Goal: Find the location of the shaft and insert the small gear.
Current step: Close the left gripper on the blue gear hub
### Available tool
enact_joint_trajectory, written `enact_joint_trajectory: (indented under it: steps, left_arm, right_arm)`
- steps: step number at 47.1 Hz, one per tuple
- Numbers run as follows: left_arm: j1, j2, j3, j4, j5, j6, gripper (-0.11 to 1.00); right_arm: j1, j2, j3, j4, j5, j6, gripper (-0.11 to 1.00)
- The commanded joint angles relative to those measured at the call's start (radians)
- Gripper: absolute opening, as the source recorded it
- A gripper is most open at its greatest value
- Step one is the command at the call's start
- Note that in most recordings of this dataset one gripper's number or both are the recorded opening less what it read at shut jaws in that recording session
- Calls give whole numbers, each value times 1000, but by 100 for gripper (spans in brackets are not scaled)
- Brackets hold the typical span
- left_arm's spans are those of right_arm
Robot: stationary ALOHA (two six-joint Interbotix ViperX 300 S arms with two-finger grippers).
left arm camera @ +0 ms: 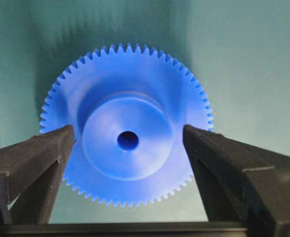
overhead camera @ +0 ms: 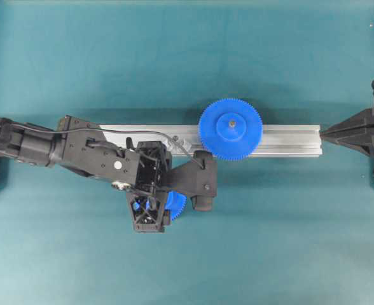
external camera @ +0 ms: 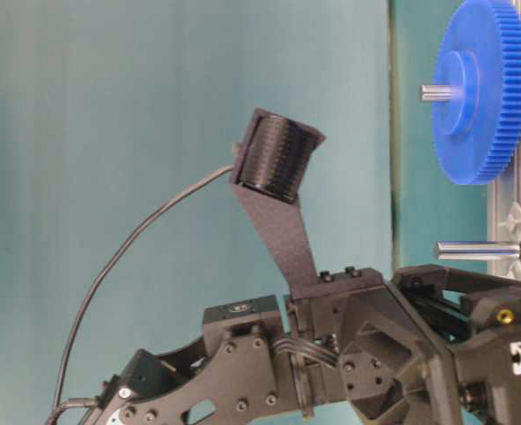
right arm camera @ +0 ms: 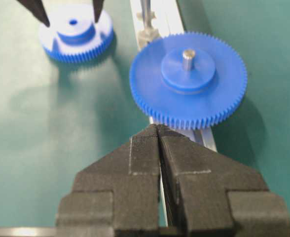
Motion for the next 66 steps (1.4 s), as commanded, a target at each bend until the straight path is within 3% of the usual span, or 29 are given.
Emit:
enact_joint_trajectory:
  steps: [1, 66]
  left_arm:
    - [-2, -17, -20, 3, -3, 2, 92]
    - [9, 14, -12, 3, -25, -8, 92]
  right_arm:
    - [-3, 6, -11, 0, -3, 9, 3]
    - [-3, 6, -5, 0, -8, 11, 3]
